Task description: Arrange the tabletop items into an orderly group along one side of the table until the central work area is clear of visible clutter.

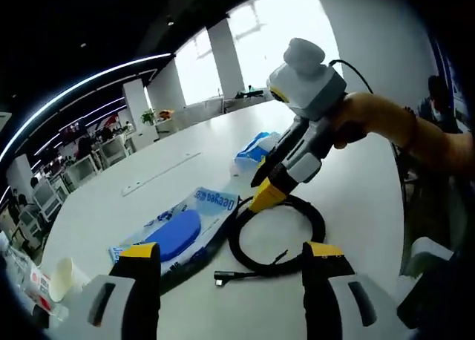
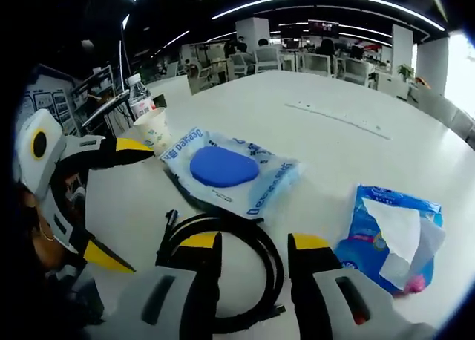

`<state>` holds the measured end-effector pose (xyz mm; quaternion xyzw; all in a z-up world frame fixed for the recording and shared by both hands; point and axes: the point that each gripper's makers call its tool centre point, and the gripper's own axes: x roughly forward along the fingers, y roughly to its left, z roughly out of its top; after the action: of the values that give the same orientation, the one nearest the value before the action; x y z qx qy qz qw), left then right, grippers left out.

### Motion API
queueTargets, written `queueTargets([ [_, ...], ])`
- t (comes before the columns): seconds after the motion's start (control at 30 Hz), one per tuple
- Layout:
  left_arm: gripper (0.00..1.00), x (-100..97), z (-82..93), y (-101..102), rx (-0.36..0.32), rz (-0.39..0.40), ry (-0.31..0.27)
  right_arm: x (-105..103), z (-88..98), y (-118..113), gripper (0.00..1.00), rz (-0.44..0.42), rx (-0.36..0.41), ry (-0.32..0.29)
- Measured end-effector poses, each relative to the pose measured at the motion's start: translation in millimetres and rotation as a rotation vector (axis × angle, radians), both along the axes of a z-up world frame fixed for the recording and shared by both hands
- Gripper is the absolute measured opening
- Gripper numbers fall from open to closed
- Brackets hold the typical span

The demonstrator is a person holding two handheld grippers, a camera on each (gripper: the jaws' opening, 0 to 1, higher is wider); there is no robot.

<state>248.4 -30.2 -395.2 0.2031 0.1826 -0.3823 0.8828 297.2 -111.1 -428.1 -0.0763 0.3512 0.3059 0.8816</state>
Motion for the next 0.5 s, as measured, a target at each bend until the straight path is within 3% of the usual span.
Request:
queueTargets([
  [0.5, 0.77, -8.3, -9.0, -13, -0.002, -0.033, 0.036, -7, -8.0, -11, 0.33, -0.008, -0.010, 0.011],
])
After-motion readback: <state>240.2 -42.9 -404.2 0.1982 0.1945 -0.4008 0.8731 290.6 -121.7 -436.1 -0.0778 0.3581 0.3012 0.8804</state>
